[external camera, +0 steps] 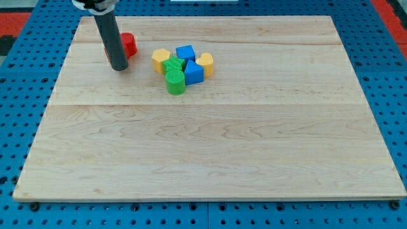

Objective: Move the green circle vertically below the blue triangle

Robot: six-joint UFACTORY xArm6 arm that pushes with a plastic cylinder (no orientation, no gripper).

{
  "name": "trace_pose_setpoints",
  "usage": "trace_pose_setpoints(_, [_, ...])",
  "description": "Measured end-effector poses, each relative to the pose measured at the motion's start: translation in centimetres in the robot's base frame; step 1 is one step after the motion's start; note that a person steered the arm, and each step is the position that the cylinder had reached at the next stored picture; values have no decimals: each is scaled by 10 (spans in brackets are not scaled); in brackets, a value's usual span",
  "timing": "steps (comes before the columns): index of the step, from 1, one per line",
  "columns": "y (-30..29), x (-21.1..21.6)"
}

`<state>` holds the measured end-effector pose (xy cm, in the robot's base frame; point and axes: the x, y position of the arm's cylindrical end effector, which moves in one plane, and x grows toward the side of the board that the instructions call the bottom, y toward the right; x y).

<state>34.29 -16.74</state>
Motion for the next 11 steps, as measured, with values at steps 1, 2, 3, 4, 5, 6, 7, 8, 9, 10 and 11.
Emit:
trace_pose_setpoints(1, [0, -2])
trace_pose_setpoints(2, [-3, -37])
trace_pose_setpoints(3, [-1, 0])
trace_pose_setpoints(4, [4, -7])
trace_pose_setpoints(5, [10, -15])
trace_pose_setpoints(6, [63, -16])
trace_pose_setpoints(7, [65, -6])
trace_pose_setpoints(8, [94, 36])
trace_pose_setpoints(9, [102, 75])
trace_pose_setpoints(10, [150, 142])
trace_pose_setpoints(11, [145, 141])
